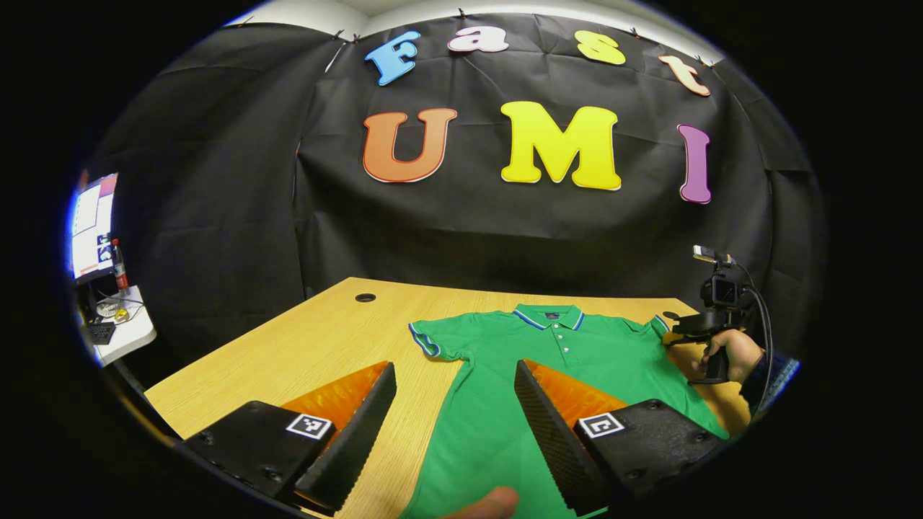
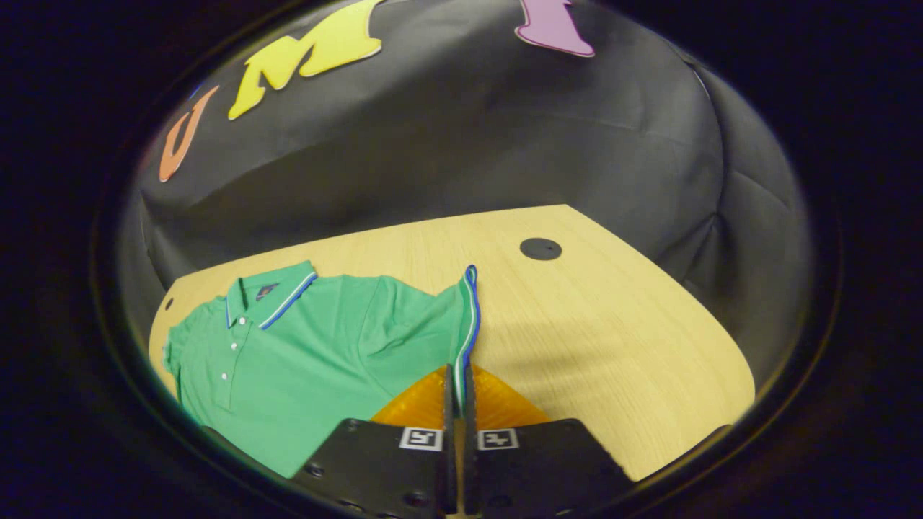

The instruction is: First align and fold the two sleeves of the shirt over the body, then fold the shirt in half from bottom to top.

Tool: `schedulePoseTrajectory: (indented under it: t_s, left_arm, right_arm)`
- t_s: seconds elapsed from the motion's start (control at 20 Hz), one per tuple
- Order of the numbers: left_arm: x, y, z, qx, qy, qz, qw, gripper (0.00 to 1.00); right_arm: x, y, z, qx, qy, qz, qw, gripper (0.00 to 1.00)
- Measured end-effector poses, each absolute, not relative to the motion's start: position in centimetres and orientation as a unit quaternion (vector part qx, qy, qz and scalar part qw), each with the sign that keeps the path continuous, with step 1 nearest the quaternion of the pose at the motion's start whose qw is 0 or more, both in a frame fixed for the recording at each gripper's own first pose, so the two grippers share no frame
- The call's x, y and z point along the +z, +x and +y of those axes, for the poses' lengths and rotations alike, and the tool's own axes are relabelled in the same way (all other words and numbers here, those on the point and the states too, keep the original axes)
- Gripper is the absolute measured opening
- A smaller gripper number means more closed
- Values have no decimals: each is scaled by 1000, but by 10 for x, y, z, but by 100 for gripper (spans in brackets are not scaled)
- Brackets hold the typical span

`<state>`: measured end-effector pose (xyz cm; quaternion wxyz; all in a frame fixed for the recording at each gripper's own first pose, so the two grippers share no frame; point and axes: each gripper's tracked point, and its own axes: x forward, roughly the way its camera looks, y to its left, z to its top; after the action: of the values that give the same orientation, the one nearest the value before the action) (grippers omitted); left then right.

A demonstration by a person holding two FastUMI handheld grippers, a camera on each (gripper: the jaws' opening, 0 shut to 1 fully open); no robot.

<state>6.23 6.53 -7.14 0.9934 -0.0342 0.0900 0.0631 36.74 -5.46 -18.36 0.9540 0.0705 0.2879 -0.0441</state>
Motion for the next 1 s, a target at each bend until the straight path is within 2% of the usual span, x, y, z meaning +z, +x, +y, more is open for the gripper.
schedulePoseTrajectory:
  t_s: [0.05, 0.6, 0.7, 0.75, 0.8, 0.85, 0.9, 1.0]
  left_arm:
    - [-72, 64, 66, 63, -34, 91, 993, 100]
    - [-71, 64, 68, 69, -35, 90, 993, 100]
    - [-70, 64, 67, 70, -36, 89, 993, 100]
    - [-71, 64, 68, 72, -41, 90, 992, 100]
    - [-73, 65, 67, 72, -48, 91, 992, 100]
    - [-72, 65, 63, 68, -57, 93, 992, 100]
    - [-75, 65, 57, 61, -64, 96, 991, 100]
    - [-78, 65, 48, 52, -70, 102, 991, 100]
  right_arm:
    - [-180, 367, -51, -41, 63, 284, 956, 0]
    - [-125, 365, -16, -16, -82, 204, 975, 0]
    - [-118, 358, 23, 42, -62, 191, 979, 0]
    - [-115, 353, 44, 84, -30, 189, 978, 9]
    - [-107, 347, 63, 117, 6, 187, 975, 11]
    - [-93, 341, 77, 136, 36, 180, 974, 8]
    - [-83, 338, 82, 140, 52, 172, 974, 19]
    - [-70, 329, 82, 131, 49, 155, 978, 50]
